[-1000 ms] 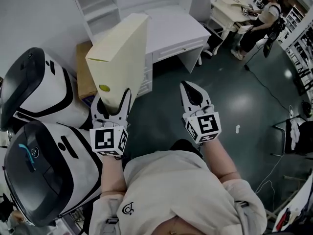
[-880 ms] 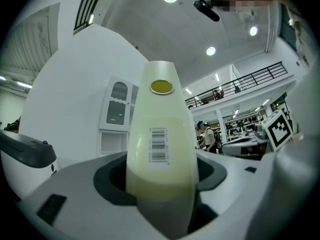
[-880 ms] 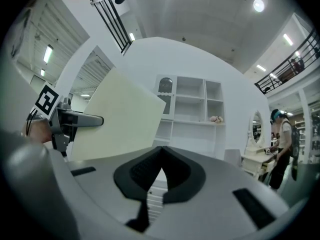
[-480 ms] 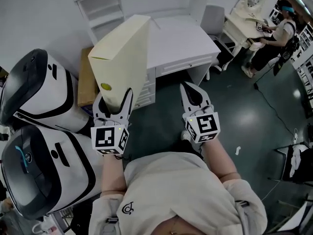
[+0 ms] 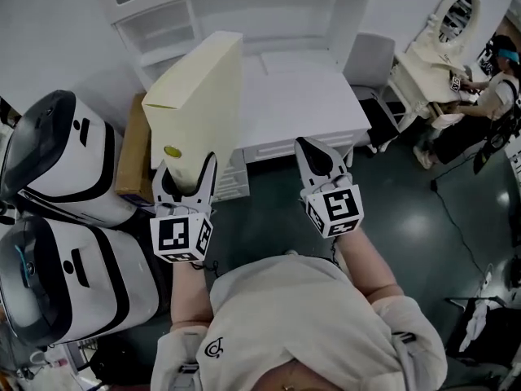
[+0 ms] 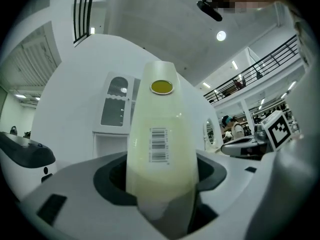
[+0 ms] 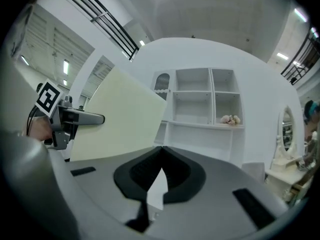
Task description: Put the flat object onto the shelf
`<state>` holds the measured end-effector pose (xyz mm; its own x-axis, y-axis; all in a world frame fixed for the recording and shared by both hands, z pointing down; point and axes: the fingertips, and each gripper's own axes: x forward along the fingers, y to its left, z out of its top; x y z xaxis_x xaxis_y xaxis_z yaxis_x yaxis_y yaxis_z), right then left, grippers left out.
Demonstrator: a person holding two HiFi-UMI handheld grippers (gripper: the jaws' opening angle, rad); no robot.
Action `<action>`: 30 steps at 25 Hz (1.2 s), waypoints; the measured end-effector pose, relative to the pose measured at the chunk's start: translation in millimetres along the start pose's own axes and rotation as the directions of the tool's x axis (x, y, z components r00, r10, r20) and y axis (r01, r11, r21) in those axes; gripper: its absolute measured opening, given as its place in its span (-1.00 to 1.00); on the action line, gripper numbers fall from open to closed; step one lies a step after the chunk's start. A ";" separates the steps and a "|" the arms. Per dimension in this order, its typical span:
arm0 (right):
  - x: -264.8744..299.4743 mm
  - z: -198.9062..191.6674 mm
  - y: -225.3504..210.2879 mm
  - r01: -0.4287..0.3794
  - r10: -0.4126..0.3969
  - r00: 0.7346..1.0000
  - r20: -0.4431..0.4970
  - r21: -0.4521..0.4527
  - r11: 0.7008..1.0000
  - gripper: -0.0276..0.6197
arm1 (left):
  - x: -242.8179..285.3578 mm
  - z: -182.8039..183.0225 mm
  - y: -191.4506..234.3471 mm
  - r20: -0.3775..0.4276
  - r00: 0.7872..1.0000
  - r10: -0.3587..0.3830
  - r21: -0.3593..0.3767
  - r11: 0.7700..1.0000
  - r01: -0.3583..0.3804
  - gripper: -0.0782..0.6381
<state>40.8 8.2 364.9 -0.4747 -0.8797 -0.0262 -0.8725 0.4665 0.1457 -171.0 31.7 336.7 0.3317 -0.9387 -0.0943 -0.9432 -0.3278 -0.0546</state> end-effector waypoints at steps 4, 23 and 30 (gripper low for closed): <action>16.7 -5.0 -55.4 -0.044 0.044 0.999 0.009 -0.020 0.999 -0.89 | 40.9 0.7 -22.9 0.027 0.997 0.067 -0.010 0.998 -0.067 0.05; 110.2 -7.0 -153.0 -0.067 0.067 0.997 0.028 -0.012 0.998 -0.89 | 201.9 49.5 -23.2 0.030 0.989 0.143 0.337 0.930 -0.145 0.05; 158.6 12.1 -180.4 -0.037 0.038 0.998 0.058 -0.013 0.999 -0.89 | 269.2 77.0 -11.9 0.024 0.989 0.143 0.600 0.790 -0.128 0.06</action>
<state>121.5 -214.3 322.5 -0.5133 -0.8546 -0.0780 -0.8527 0.4976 0.1593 -68.9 -208.8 235.4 0.1943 -0.9729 -0.1251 -0.7753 -0.0741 -0.6273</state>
